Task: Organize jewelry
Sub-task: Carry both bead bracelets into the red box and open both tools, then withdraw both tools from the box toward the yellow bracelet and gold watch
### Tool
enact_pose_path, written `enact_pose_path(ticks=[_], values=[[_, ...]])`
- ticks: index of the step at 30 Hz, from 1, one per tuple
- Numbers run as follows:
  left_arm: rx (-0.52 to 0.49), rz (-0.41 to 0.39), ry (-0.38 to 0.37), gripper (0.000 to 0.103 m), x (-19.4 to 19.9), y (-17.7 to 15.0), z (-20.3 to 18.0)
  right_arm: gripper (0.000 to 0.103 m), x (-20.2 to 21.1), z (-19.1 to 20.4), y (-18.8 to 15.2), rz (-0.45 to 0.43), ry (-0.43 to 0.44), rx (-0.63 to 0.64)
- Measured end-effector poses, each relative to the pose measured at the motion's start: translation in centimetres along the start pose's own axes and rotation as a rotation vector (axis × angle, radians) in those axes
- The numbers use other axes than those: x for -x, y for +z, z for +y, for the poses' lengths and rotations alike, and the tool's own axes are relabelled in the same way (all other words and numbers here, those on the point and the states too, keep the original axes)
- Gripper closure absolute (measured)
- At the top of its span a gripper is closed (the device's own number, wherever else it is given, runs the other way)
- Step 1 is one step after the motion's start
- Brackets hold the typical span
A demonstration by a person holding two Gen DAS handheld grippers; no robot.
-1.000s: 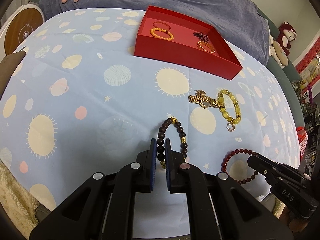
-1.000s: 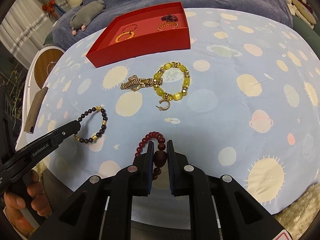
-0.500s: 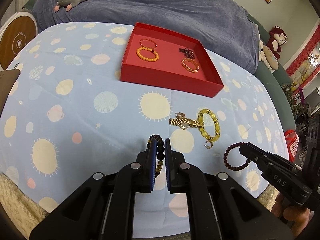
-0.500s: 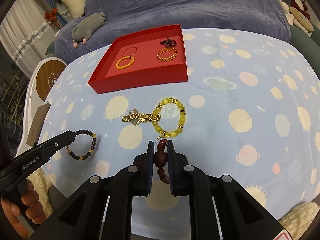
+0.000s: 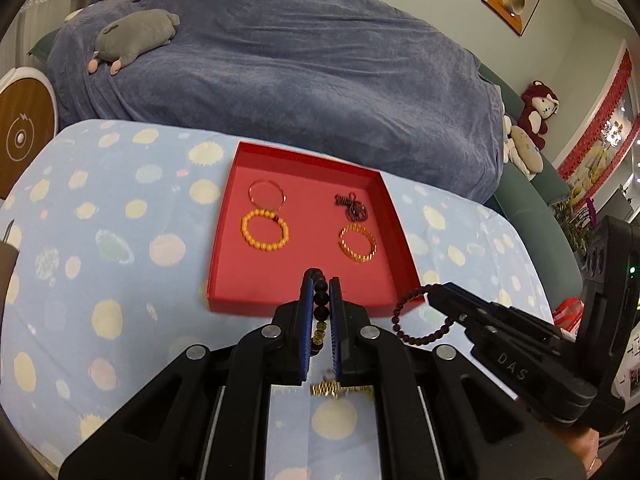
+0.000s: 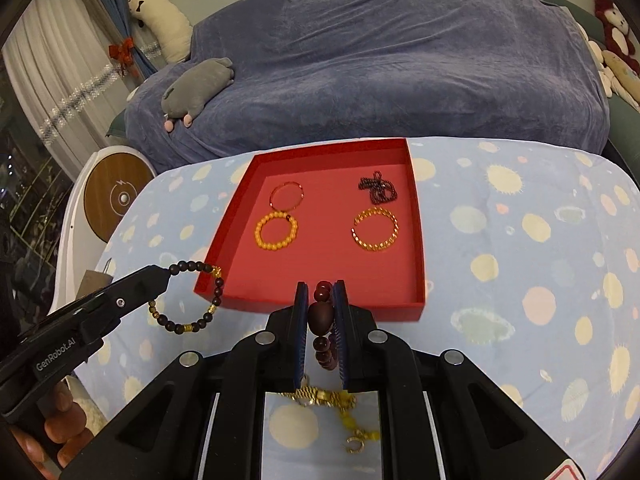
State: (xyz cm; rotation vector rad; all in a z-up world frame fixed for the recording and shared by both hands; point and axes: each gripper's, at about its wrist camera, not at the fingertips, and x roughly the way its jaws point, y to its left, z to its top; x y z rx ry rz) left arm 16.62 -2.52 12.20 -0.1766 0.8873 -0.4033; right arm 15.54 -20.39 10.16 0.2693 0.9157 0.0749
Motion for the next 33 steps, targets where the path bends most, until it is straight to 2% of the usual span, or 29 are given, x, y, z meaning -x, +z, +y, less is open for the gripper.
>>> enact_pose_path(ticks=[3, 9, 15, 16, 18, 20, 21, 22, 27, 30, 33], values=[[0.000, -0.014, 0.006, 0.095, -1.7, 1.8, 0.1, 0.091, -2.0, 0.1, 1.7, 0.006, 0.018, -0.015], [0.069, 0.044, 0.001, 0.095, -6.9, 2.3, 2.5, 0.091, -7.6, -1.4, 2.1, 0.092, 0.046, -0.094], [0.057, 0.098, 0.075, 0.095, -10.1, 0.5, 4.1, 0.091, -10.7, -2.9, 0.5, 0.156, -0.049, -0.057], [0.058, 0.100, 0.083, 0.095, -10.2, 0.3, 4.4, 0.091, -10.7, -3.2, 0.4, 0.155, -0.070, -0.048], [0.071, 0.094, 0.105, 0.093, -10.3, -0.2, 5.0, 0.082, -10.4, -3.9, 0.1, 0.143, -0.094, -0.051], [0.084, 0.089, 0.121, 0.078, -10.2, -0.4, 5.4, 0.076, -9.8, -4.4, -0.1, 0.121, -0.100, -0.061], [0.088, 0.085, 0.132, 0.066, -10.1, -0.6, 5.5, 0.075, -9.4, -4.7, -0.2, 0.111, -0.092, -0.066], [0.089, 0.078, 0.143, 0.061, -9.9, -0.7, 5.6, 0.075, -9.2, -5.0, -0.4, 0.109, -0.086, -0.074], [0.097, 0.085, 0.146, 0.059, -8.9, -1.6, 5.6, 0.072, -7.0, -4.8, -1.3, 0.064, -0.085, -0.085], [0.068, 0.062, 0.162, 0.059, -7.7, -2.2, 5.0, 0.065, -5.5, -4.6, -2.0, 0.048, -0.095, -0.077], [0.061, 0.064, 0.155, 0.058, -6.6, -2.9, 4.5, 0.065, -4.4, -4.8, -2.8, 0.052, -0.086, -0.094]])
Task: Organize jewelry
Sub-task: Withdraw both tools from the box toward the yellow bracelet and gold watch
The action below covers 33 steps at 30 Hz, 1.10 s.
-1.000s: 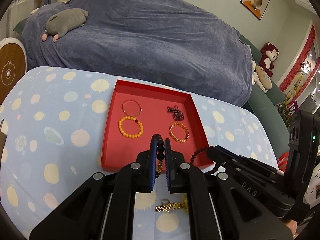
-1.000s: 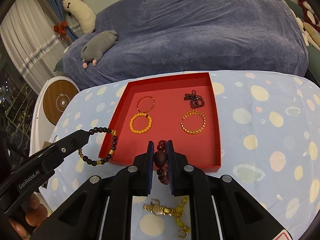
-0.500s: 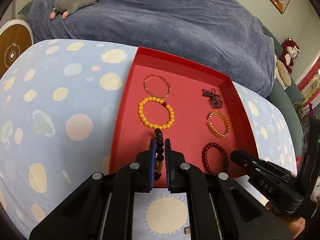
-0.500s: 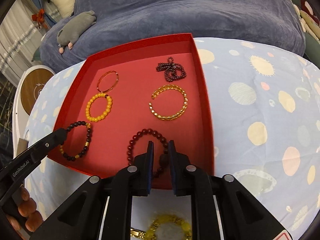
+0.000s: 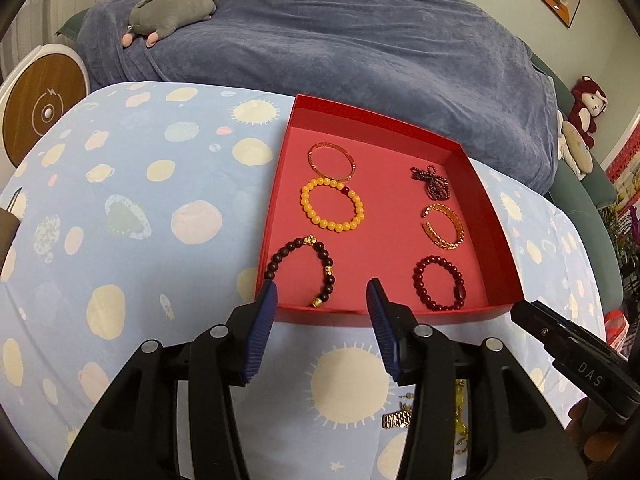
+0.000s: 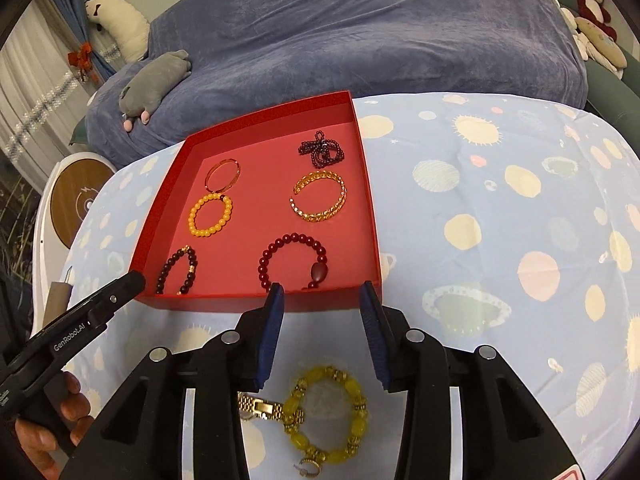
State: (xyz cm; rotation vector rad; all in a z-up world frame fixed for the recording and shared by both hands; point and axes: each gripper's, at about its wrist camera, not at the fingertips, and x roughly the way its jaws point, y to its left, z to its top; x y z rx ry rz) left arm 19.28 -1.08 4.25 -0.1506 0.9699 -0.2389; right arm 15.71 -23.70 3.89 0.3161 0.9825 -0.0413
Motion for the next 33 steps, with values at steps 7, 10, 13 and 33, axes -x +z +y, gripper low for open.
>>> enact_pose_path(ticks=[7, 10, 13, 33], values=[[0.002, 0.014, -0.003, 0.058, 2.5, -3.4, 0.2, 0.065, 2.0, -0.8, -3.6, 0.038, 0.001, -0.014], [0.020, 0.036, -0.003, 0.058, 3.1, -5.3, 0.6, 0.065, 2.3, -0.9, -5.7, 0.066, -0.007, -0.003], [0.029, 0.062, -0.003, 0.058, 3.5, -7.0, 0.9, 0.065, 2.3, -1.1, -7.3, 0.087, -0.019, -0.008], [0.012, 0.115, -0.002, 0.053, 4.0, -11.4, 1.1, 0.084, -1.0, -1.2, -8.2, 0.106, -0.115, 0.024]])
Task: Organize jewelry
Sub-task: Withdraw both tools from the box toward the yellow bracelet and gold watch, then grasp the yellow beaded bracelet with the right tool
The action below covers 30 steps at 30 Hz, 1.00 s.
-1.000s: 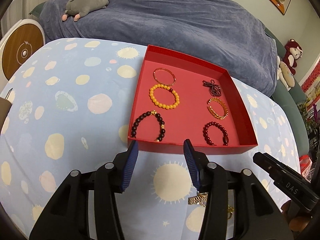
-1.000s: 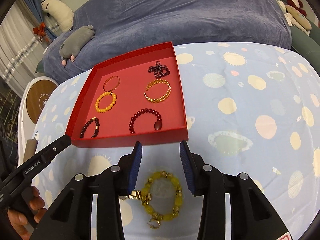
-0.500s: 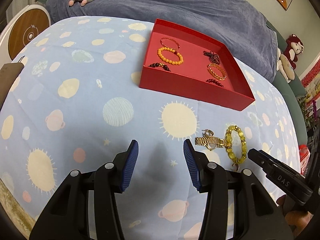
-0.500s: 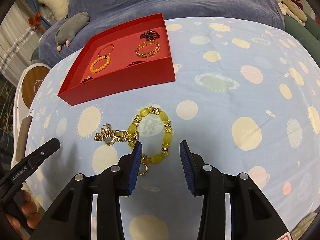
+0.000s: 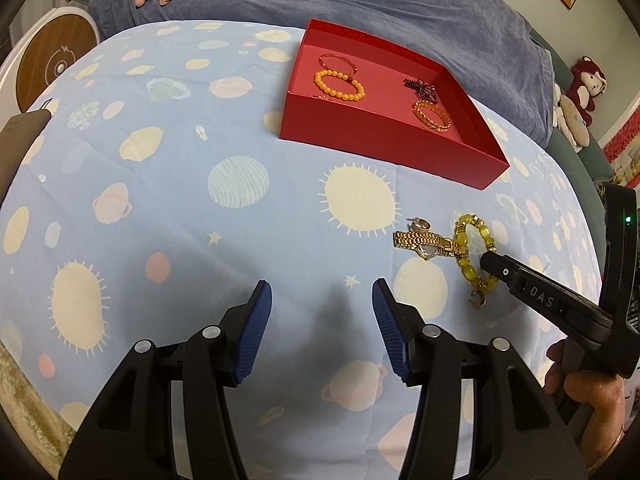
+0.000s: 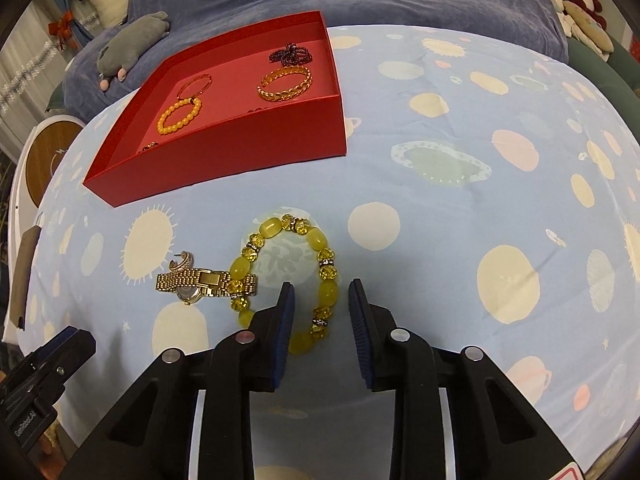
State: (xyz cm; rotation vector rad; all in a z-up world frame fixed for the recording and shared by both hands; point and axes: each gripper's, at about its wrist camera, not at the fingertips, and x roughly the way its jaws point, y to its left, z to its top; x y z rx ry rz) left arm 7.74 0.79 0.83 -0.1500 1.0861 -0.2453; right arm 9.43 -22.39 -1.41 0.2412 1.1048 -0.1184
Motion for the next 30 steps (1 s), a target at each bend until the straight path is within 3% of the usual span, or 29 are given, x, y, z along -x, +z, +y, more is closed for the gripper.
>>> enact_pose_path(ticks=[2, 15, 20, 27, 30], values=[[0.004, 0.006, -0.006, 0.053, -0.1, -0.2, 0.0, 0.094, 0.1, -0.3, -0.3, 0.000, -0.004, 0.007], [-0.066, 0.012, -0.046, 0.053, -0.3, -0.4, -3.3, 0.094, 3.2, -3.1, -5.8, 0.024, 0.050, -0.064], [-0.093, 0.015, -0.056, 0.053, -0.7, -0.5, -4.8, 0.094, 4.0, -3.0, -7.3, 0.034, 0.053, -0.026], [-0.170, -0.006, -0.067, 0.053, -2.1, 1.0, -7.2, 0.094, 4.1, -4.4, -7.6, 0.035, 0.127, -0.140], [-0.180, -0.001, -0.068, 0.053, -3.2, 1.7, -7.5, 0.094, 4.1, -4.3, -7.5, 0.038, 0.125, -0.131]])
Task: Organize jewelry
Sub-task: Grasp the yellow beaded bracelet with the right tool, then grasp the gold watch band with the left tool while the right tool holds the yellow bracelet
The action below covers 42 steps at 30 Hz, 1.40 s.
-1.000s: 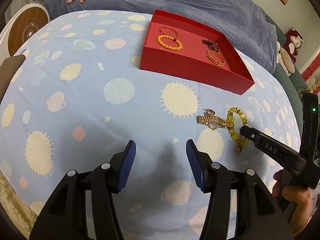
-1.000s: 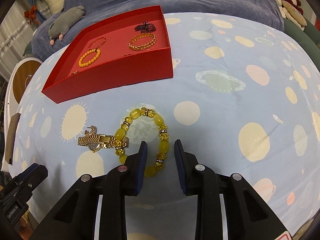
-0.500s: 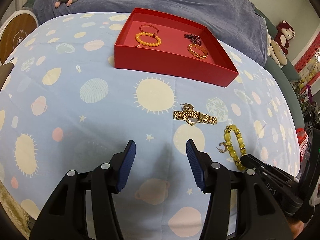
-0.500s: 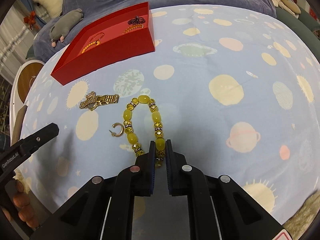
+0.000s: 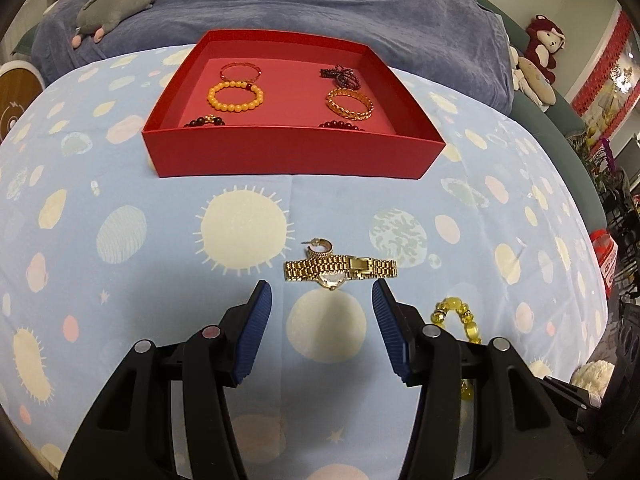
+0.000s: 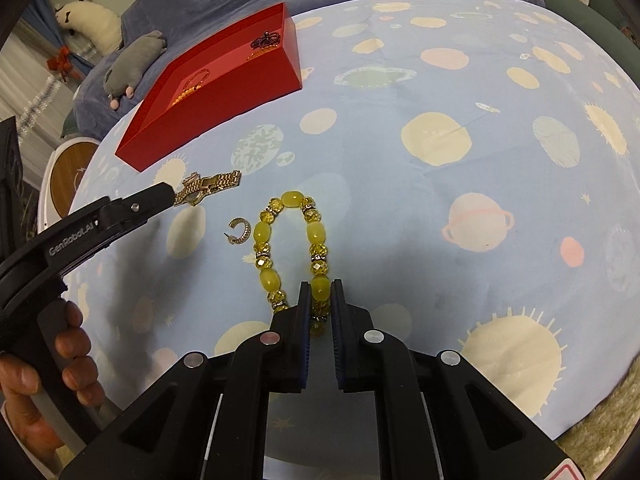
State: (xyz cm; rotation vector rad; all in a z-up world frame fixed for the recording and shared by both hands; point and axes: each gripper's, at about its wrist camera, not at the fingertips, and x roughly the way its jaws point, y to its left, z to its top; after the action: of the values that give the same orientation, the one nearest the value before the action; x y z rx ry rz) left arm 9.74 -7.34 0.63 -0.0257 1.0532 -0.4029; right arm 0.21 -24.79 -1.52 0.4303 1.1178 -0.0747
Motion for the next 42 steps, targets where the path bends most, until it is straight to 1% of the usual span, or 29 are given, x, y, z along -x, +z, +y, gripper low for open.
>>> enact_pose_path(ticks=[4, 6, 8, 9, 11, 12, 13, 14, 15, 17, 18, 23, 25, 26, 27, 28, 30, 31, 35, 37, 38, 39, 42], values=[[-0.002, 0.003, -0.004, 0.053, -1.2, 0.5, 0.4, 0.094, -0.1, 0.2, 0.3, 0.006, -0.010, 0.016], [-0.001, 0.007, -0.023, 0.054, -1.8, 0.8, 0.5, 0.094, -0.2, 0.3, 0.5, 0.009, -0.016, 0.015], [0.010, 0.045, -0.052, 0.061, -2.5, 0.8, 0.7, 0.094, -0.3, 0.5, 0.7, 0.012, -0.026, 0.014], [0.003, 0.034, -0.045, 0.062, -2.5, 0.7, 0.5, 0.094, -0.4, 0.6, 0.9, 0.014, -0.033, 0.014], [-0.017, 0.039, -0.034, 0.066, -2.4, 0.4, 0.2, 0.094, -0.5, 0.9, 1.2, 0.016, -0.046, 0.012], [-0.019, 0.040, -0.030, 0.070, -2.3, 0.3, 0.2, 0.094, -0.7, 1.1, 1.5, 0.016, -0.051, 0.012], [-0.015, 0.043, -0.031, 0.077, -2.2, 0.1, 0.4, 0.094, -0.8, 1.2, 1.6, 0.016, -0.056, 0.014], [-0.004, 0.047, -0.035, 0.081, -2.1, 0.0, 0.6, 0.094, -0.9, 1.3, 1.8, 0.015, -0.061, 0.017], [0.014, 0.054, -0.050, 0.088, -2.0, -0.3, 0.9, 0.094, -1.0, 1.5, 1.9, 0.014, -0.065, 0.020], [0.048, 0.063, -0.079, 0.093, -1.6, -0.9, 1.6, 0.094, -1.1, 1.6, 2.1, 0.016, -0.065, 0.019], [0.054, 0.066, -0.080, 0.099, -1.4, -1.3, 1.7, 0.094, -1.1, 1.7, 2.1, 0.018, -0.064, 0.019], [0.049, 0.085, -0.108, 0.099, -0.5, -2.9, 1.6, 0.094, -1.1, 1.9, 2.0, 0.023, -0.066, 0.021], [0.035, 0.080, -0.086, 0.098, -0.2, -2.8, 1.4, 0.094, -1.1, 1.9, 2.0, 0.022, -0.065, 0.021], [0.034, 0.064, -0.068, 0.097, -0.1, -2.6, 1.4, 0.094, -1.0, 1.9, 2.1, 0.021, -0.065, 0.021], [0.036, 0.049, -0.061, 0.090, 0.0, -2.2, 1.4, 0.094, -0.9, 1.9, 2.2, 0.019, -0.064, 0.021], [0.041, 0.037, -0.058, 0.076, 0.1, -1.7, 1.4, 0.094, -0.9, 1.9, 2.3, 0.017, -0.062, 0.020], [0.047, 0.007, -0.058, 0.061, 0.2, -0.6, 1.5, 0.094, -0.8, 1.9, 2.4, 0.015, -0.060, 0.017], [0.037, -0.005, -0.066, 0.059, 0.1, -0.1, 1.4, 0.094, -0.8, 2.0, 2.5, 0.015, -0.059, 0.016], [-0.052, 0.013, -0.078, 0.059, -1.7, 1.1, 0.2, 0.094, -1.0, 2.0, 2.9, 0.018, -0.057, 0.012], [-0.088, 0.037, -0.094, 0.060, -2.6, 1.2, -0.2, 0.094, -1.1, 1.9, 3.0, 0.018, -0.057, 0.007], [-0.097, 0.052, -0.096, 0.061, -3.0, 1.1, -0.4, 0.094, -1.2, 1.9, 3.1, 0.019, -0.056, 0.005], [-0.111, 0.038, -0.093, 0.062, -2.8, 0.9, -0.6, 0.094, -1.2, 1.9, 3.2, 0.019, -0.058, 0.004], [-0.123, 0.042, -0.114, 0.063, -2.5, 0.1, -0.7, 0.094, -1.4, 1.7, 3.3, 0.022, -0.057, 0.001]])
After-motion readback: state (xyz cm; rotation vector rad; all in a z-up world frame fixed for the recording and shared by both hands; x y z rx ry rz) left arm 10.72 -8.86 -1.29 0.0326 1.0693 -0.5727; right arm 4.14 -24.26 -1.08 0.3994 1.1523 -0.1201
